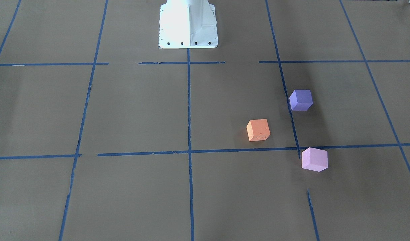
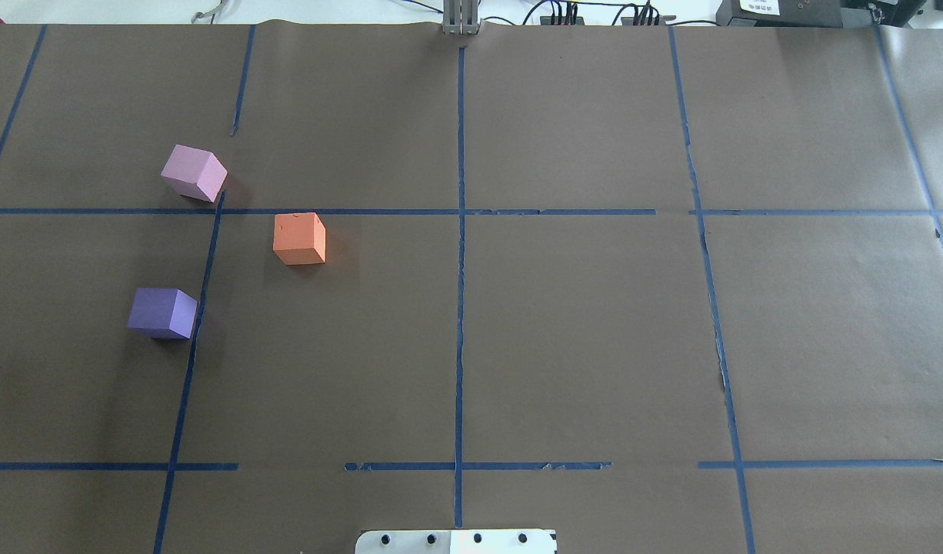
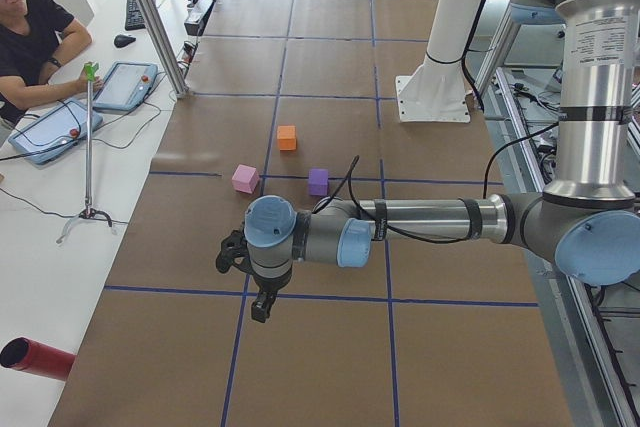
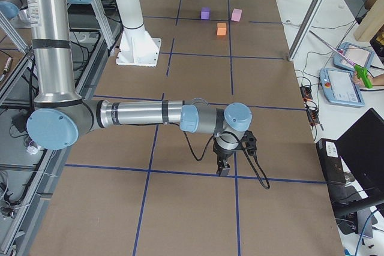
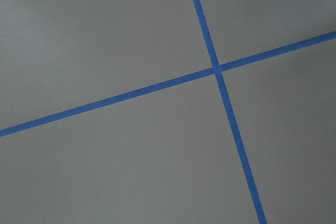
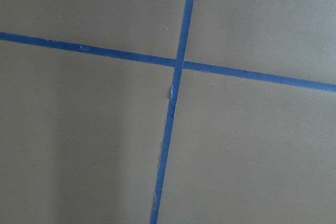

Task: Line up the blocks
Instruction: 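Move the left gripper over the orange cube, then lower the left gripper and grasp the orange cube, then carry the orange cube toward the pink cube with the left gripper, then lower the orange cube between the pink and purple cubes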

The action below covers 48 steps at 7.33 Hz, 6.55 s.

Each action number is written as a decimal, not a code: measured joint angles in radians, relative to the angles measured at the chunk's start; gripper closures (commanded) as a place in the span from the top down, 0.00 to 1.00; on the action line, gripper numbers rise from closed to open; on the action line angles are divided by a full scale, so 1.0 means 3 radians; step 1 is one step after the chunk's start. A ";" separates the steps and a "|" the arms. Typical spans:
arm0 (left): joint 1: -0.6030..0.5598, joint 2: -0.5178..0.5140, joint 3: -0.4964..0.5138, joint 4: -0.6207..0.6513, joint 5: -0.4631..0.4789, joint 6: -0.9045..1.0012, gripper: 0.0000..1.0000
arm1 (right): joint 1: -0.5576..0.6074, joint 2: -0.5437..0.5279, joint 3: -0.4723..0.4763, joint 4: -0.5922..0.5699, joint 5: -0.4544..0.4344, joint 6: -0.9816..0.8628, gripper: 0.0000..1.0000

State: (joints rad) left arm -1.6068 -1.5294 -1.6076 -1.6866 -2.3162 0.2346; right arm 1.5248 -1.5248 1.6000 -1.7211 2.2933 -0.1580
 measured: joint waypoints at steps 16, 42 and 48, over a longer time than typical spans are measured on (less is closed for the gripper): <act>0.2502 -0.2066 0.0233 0.0091 0.0174 -0.4481 1.00 | 0.0000 0.0000 0.0000 0.0000 0.0000 -0.0003 1.00; 0.2064 -0.1024 -0.0752 0.0191 0.0356 -0.3371 0.00 | 0.0000 0.0000 0.0001 0.0000 0.0000 -0.0002 1.00; 0.1998 -0.1330 0.0284 -0.0345 0.0180 -0.3384 0.00 | 0.0000 0.0000 0.0000 0.0000 0.0000 0.0000 1.00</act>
State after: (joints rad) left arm -1.0074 -1.9282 -1.5225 -1.7902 -2.2623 -0.7807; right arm 1.5248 -1.5248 1.6000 -1.7211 2.2933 -0.1580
